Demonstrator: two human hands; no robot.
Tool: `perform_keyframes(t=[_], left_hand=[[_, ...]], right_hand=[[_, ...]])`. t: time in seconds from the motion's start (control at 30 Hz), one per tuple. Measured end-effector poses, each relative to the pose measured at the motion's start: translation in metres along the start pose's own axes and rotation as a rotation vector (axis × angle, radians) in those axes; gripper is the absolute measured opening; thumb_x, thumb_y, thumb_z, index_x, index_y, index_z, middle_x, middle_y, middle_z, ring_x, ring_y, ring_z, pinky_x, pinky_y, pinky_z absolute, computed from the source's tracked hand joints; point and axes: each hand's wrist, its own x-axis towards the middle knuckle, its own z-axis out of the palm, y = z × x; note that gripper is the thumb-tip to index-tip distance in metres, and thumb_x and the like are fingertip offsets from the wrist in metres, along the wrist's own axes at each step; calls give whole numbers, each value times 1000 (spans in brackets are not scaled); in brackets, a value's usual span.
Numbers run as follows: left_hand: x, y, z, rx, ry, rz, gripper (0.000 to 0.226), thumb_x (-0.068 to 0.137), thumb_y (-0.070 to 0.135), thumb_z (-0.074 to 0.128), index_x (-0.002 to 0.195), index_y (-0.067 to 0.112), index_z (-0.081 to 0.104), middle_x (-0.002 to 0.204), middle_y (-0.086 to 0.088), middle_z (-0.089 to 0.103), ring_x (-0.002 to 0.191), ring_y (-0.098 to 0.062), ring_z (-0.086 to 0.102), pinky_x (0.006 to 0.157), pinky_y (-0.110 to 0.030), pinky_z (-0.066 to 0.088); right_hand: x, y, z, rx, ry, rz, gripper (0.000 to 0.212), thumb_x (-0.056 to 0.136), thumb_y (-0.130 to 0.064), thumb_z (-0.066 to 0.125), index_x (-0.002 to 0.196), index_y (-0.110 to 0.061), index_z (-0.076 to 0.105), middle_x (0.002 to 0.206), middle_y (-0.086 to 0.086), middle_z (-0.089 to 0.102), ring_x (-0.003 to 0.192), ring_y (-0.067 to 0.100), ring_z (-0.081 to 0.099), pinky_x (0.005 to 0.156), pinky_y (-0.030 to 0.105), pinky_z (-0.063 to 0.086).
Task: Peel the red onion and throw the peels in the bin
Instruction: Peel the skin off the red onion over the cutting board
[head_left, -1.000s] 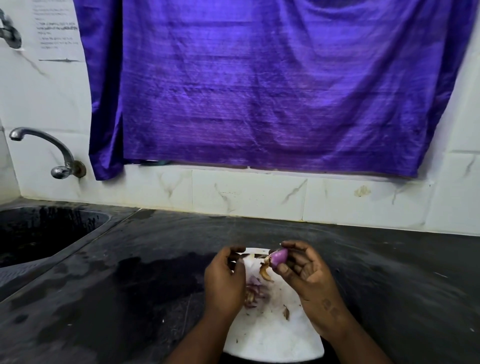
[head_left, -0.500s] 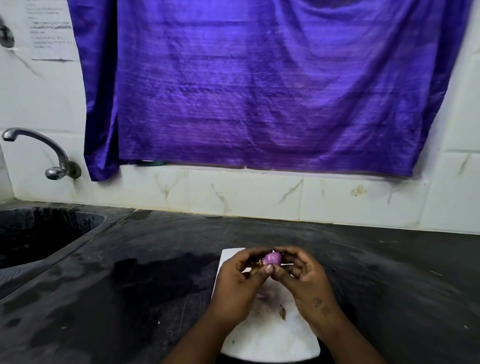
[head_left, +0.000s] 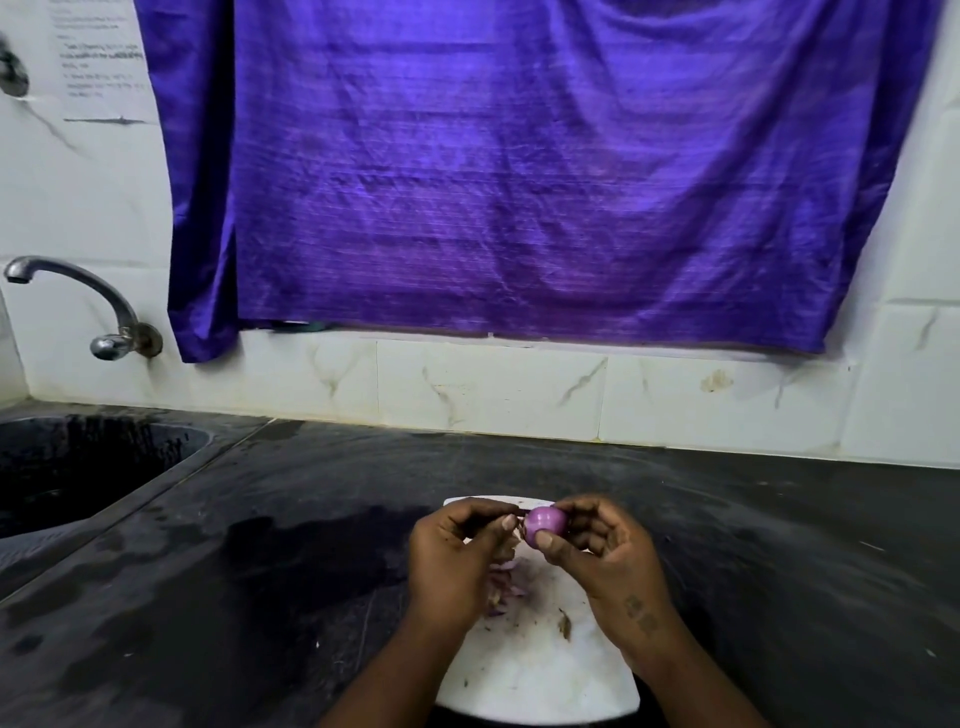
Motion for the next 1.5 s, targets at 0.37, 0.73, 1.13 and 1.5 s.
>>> perform_keyframes(t=[0.37, 0.73, 1.13, 1.5], left_hand=[[-2, -9, -5, 305, -31, 110, 24, 100, 13, 65, 95, 30, 81, 87, 7, 81, 75, -8, 76, 65, -26, 61], [-2, -4, 1, 55, -67, 73, 45, 81, -7, 80, 111, 28, 77, 92, -6, 79, 91, -23, 76, 80, -37, 64], [-8, -8, 3, 209, -153, 103, 42, 100, 7, 62, 115, 46, 68, 88, 11, 66, 75, -21, 69, 58, -44, 65], [-5, -2, 4, 1, -113, 57, 48, 90, -3, 73, 127, 26, 67, 100, -17, 72, 85, -15, 72, 64, -23, 60]], right_hand=[[-2, -9, 0, 180, 17, 83, 38, 66, -16, 82, 101, -9, 70, 94, 11, 80, 87, 26, 77, 70, 34, 62], [-2, -7, 1, 95, 4, 101, 33, 69, -12, 85, 99, -10, 71, 93, 9, 79, 83, 25, 77, 71, 40, 64], [3, -7, -6, 200, 152, 165, 30, 79, -8, 80, 101, 5, 65, 93, 26, 76, 70, 28, 73, 60, 28, 62], [-2, -8, 2, 244, 23, 169, 33, 73, -5, 81, 101, 3, 64, 97, 23, 76, 84, 29, 75, 74, 36, 64]])
